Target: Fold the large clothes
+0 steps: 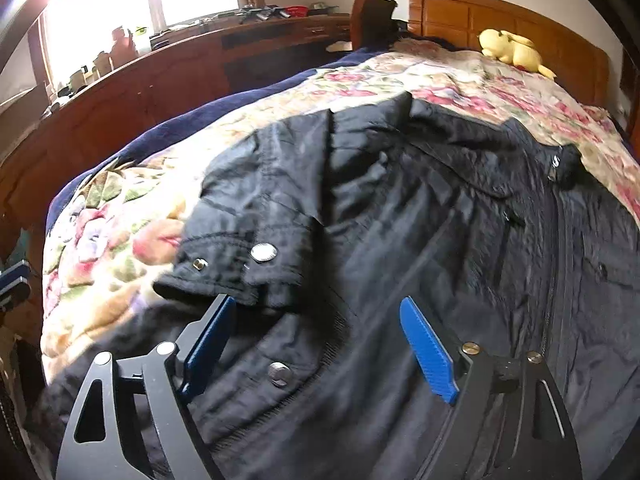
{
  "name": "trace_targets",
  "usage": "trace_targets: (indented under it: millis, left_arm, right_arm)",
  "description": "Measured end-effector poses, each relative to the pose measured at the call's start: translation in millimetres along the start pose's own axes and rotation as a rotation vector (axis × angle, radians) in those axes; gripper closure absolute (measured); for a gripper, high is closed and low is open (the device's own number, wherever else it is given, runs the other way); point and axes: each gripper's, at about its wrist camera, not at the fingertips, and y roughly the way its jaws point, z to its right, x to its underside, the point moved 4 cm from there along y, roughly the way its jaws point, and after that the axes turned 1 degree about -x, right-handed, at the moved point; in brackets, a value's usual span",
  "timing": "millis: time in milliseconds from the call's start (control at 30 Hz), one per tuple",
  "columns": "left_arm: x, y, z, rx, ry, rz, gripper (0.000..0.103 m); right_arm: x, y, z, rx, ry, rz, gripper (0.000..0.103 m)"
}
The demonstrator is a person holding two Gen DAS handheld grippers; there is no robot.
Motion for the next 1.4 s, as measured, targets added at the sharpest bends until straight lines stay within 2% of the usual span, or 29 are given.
trace_targets:
  millis: [100,200,267,333,367,433,533,667,833,1067,1233,1400]
  left_arm:
    - [6.8,-6.9,-3.2,0.002,-0.001,0.004,0.077]
    - [13.8,-11.2,-4.4,0.003,-0.001,0.001,0.077]
    - [17.1,-11.6,-5.3,0.003,-0.003,-0.003,0.077]
    - [21.6,-11.4,-6.7,0.003,-0.006,-0.010,0.077]
    - [23.4,-11.1,-6.9,0.003,-0.008,-0.013,0.077]
    - [26.4,-9.9,-6.9,0.004,-0.013,-0.018,0.077]
    - [27.9,-8.7,-3.4,0.007,-0.018,-0.030,0.077]
    - [23.9,-11.7,8.7,0.015,0.000,-0.017,0.077]
    - [11.7,-16.2,34.3,0.053,0.025,0.010,0.077]
    - [-1.8,-13.3,82.2,0.122,0.071,0.022,0.077]
    - [-11.2,-12.7,118.6,0.164,0.115,0.027,0.077]
    - [-25.2,-3.8,144.4,0.191,0.146,0.028,0.077]
  right_arm:
    - [-9.6,9.9,-8.1,0.004,-0.013,-0.018,0.028]
    - [-15.2,30.8,-9.1,0.051,-0.039,-0.063,0.037]
    - [-15.2,43.8,-6.8,0.055,-0.027,-0.099,0.051]
    - [-14.3,49.5,-8.0,0.030,-0.020,-0.108,0.075]
    - [-13.5,49.1,-9.9,0.029,-0.031,-0.105,0.078]
    - [-11.9,45.0,-17.0,0.017,-0.076,-0.091,0.090]
    - [-11.5,25.5,-19.0,0.026,-0.120,-0.031,0.095]
    - [-13.6,-20.9,-6.7,0.028,-0.076,0.070,0.096]
    - [7.8,-87.9,23.5,0.083,-0.059,0.162,0.096]
    - [50.7,-138.8,76.0,0.208,-0.026,0.145,0.096]
    - [77.5,-175.8,96.2,0.268,-0.022,0.157,0.096]
    - [105.4,-183.9,112.4,0.379,-0.029,0.128,0.096]
